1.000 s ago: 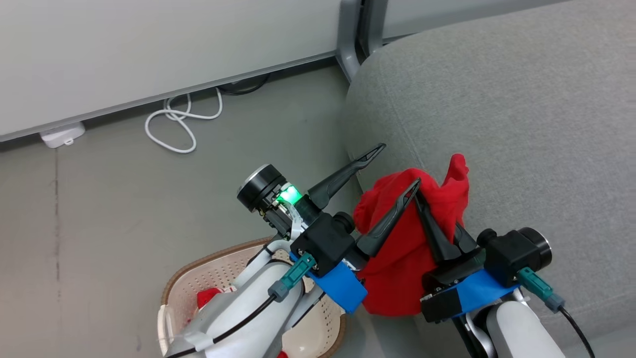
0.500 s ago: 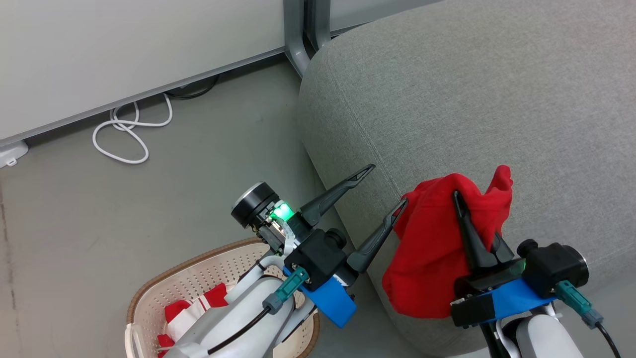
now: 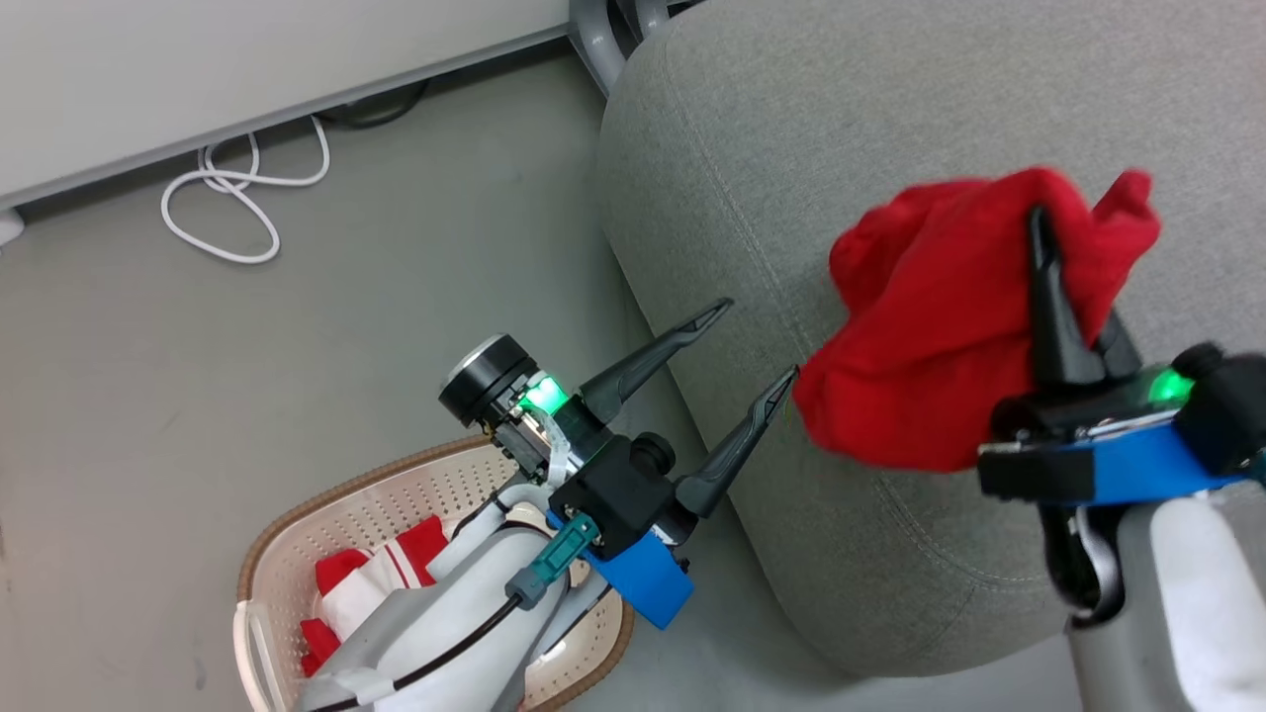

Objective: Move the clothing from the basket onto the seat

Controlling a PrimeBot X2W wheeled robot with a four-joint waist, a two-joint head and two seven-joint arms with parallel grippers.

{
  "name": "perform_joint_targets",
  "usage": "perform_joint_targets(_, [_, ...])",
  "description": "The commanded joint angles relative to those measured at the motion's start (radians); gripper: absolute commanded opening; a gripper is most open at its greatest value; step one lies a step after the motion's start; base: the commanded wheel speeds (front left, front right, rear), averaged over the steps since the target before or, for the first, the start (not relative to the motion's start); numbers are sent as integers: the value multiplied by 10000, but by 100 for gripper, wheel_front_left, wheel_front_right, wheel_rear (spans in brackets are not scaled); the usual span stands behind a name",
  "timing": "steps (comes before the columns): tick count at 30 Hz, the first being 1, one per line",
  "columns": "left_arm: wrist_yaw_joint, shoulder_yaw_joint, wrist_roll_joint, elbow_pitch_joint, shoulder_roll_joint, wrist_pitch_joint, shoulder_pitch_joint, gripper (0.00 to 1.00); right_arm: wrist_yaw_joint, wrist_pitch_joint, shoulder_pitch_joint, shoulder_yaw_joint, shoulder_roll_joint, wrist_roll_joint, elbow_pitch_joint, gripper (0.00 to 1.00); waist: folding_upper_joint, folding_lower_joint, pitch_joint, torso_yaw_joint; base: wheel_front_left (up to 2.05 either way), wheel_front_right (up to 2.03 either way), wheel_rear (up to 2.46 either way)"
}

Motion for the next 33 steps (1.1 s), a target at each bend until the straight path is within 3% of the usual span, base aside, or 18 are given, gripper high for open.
perform_joint_targets(1, [-53, 62, 88, -43, 76, -27, -256, 100, 3, -6, -515, -185, -140, -48, -116, 0, 0, -1, 360, 207, 0, 0, 0])
perform_joint_targets(16, [-66, -80, 385, -360, 415, -27, -1645, 100, 3, -6, -5001, -2579, -1950, -279, 696, 0, 0, -1, 3011, 1259, 0, 0, 0])
perform_joint_targets(24, [-67, -53, 459, -537, 566, -27, -2099, 100, 3, -6, -6191, -3379, -2462, -367, 2570, 0, 0, -1, 3893, 1543, 0, 0, 0])
perform_joint_targets(33, [-49, -143, 392, -539, 457, -27, -2247, 100, 3, -6, -6269, -3529, -2279, -614, 5482, 0, 0, -1, 4049, 1795, 0, 0, 0])
